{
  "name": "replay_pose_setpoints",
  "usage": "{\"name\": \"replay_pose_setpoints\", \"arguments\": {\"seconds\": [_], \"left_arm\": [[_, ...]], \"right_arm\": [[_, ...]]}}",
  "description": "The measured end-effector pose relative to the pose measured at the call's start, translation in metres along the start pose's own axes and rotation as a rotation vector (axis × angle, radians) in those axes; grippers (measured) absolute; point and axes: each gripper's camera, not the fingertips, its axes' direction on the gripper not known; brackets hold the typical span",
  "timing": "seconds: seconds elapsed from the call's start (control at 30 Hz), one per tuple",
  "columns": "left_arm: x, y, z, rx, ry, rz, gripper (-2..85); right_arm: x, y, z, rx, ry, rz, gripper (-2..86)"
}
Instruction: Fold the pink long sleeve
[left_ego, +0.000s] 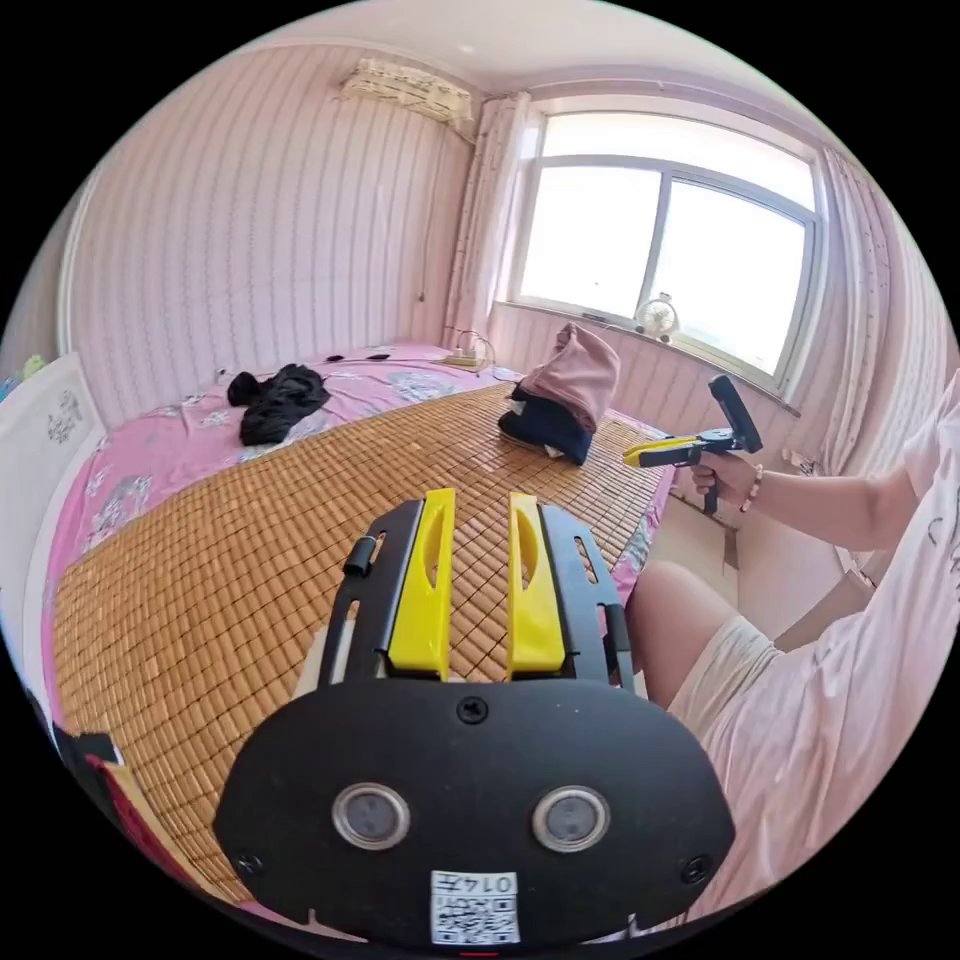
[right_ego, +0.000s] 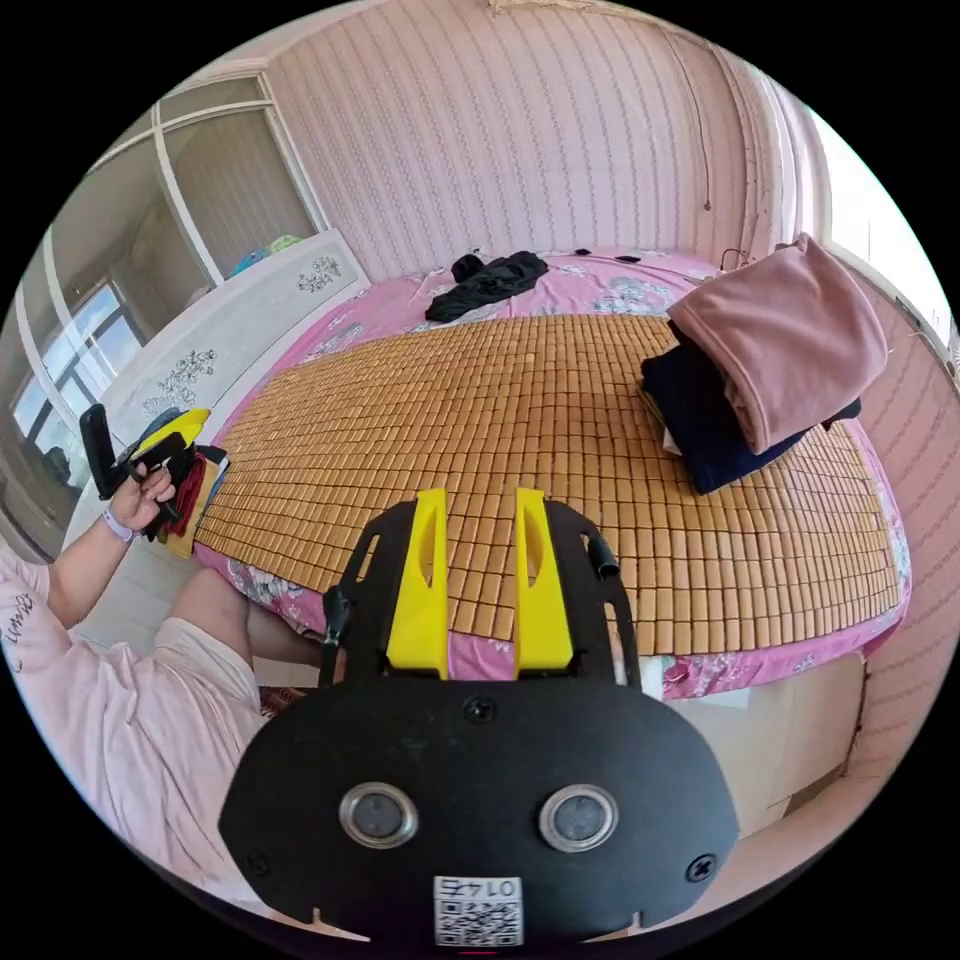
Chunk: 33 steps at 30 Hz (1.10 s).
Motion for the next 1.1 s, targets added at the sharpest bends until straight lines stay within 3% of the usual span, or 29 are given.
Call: {"name": "replay_pose_setpoints", "arguments": {"seconds": [0.13, 0.23, 0.33, 0.5, 0.67, 0.8, 0.9, 1.1], "left_arm": [[0.047, -0.088, 0.112, -0.020, 0.152, 0.143, 10.5], [0.079, -0.149, 0.193, -0.076, 0.167, 0.227, 11.3], [0.098, -0.204, 0.274, -0.150, 0.214, 0.195, 11.6], [0.137, -0.280, 0.381, -0.201, 0.236, 0.247, 13.6], [0.159, -0.331, 0.472, -0.254, 0.244, 0.162, 16.9], [0.169, -0.341, 0.511, -0.341, 0.173, 0.174, 11.3], [0.173, -0.340, 0.520, -0.441, 0.214, 0.126, 0.8], [0.147, -0.328, 0.428, -0.371, 0.342, 0.202, -0.9]], "right_arm": [[0.070, -0.018, -0.031, 0.089, 0.200, 0.006, 13.7], [0.121, -0.037, -0.044, 0.132, 0.244, 0.068, 14.8], [0.164, -0.050, -0.045, 0.151, 0.328, 0.134, 17.0], [0.219, -0.054, -0.036, 0.152, 0.376, 0.182, 14.7], [0.267, -0.047, -0.026, 0.102, 0.297, 0.260, 11.8], [0.291, -0.042, -0.032, 0.040, 0.267, 0.242, 6.1], [0.308, -0.040, -0.043, -0.010, 0.218, 0.273, 2.2], [0.287, 0.003, -0.130, 0.412, -0.153, 0.339, 0.5]]}}
